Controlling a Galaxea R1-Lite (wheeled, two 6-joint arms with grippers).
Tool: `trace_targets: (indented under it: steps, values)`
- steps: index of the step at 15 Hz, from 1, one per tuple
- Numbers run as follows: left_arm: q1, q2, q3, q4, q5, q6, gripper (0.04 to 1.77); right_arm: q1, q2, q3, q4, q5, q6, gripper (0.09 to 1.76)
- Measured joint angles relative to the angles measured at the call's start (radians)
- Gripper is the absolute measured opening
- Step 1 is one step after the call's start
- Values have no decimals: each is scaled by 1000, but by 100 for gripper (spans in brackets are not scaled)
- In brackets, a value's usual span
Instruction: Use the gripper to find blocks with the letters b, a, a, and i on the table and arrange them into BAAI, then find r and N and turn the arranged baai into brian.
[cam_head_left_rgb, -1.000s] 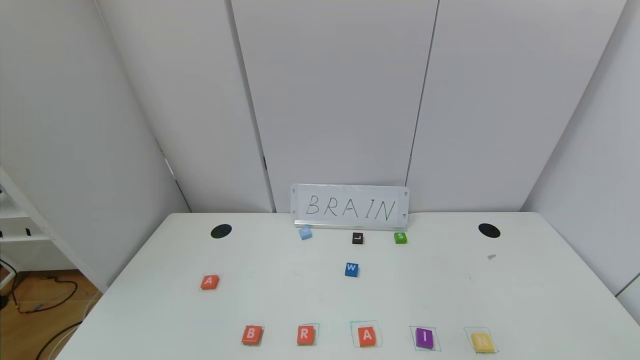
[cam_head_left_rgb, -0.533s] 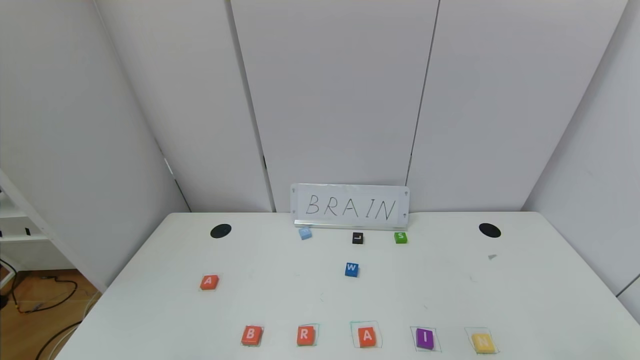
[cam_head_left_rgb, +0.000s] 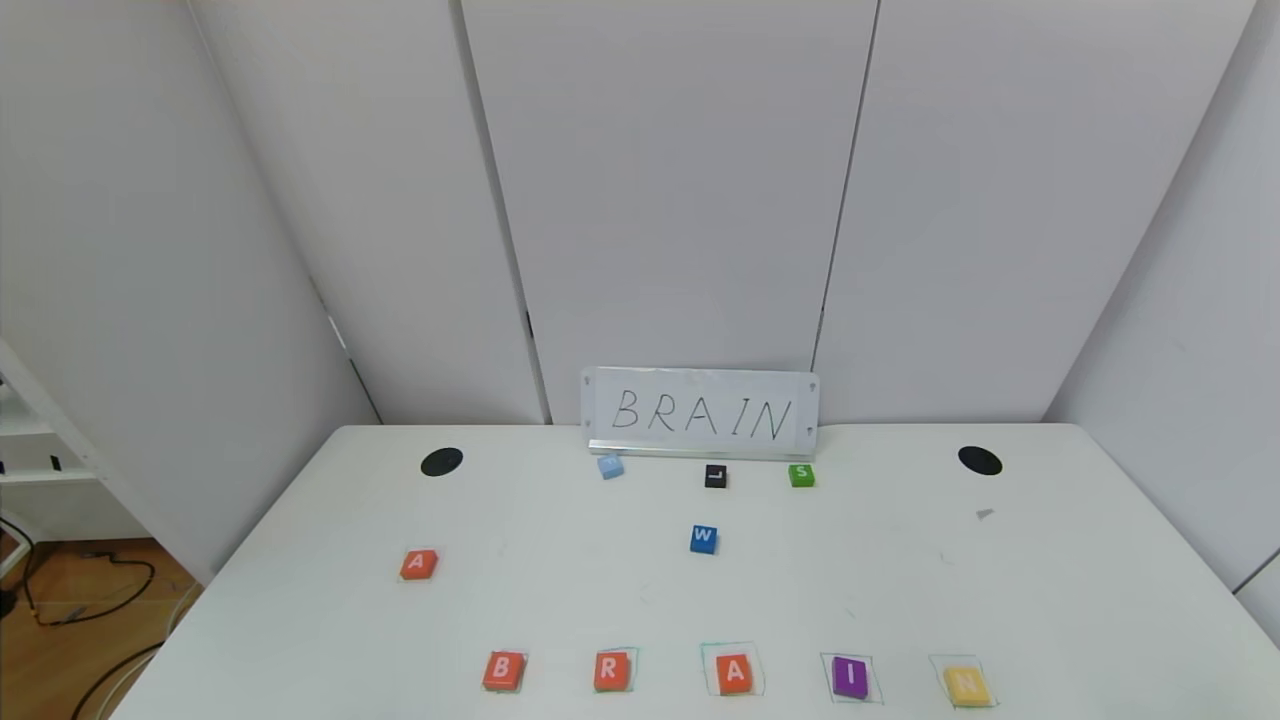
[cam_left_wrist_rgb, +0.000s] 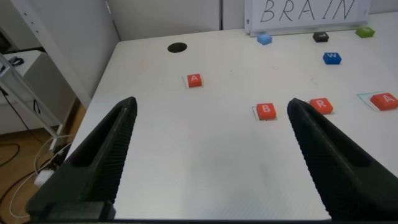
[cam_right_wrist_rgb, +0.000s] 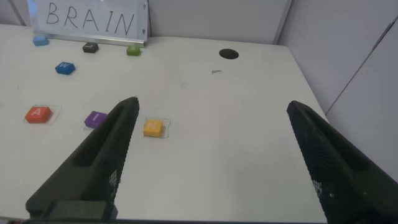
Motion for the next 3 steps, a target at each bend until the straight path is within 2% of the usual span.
trace_targets:
  steps: [3]
  values:
    - [0,0,-1,0,1,-2,172,1,0,0,0,0,0,171]
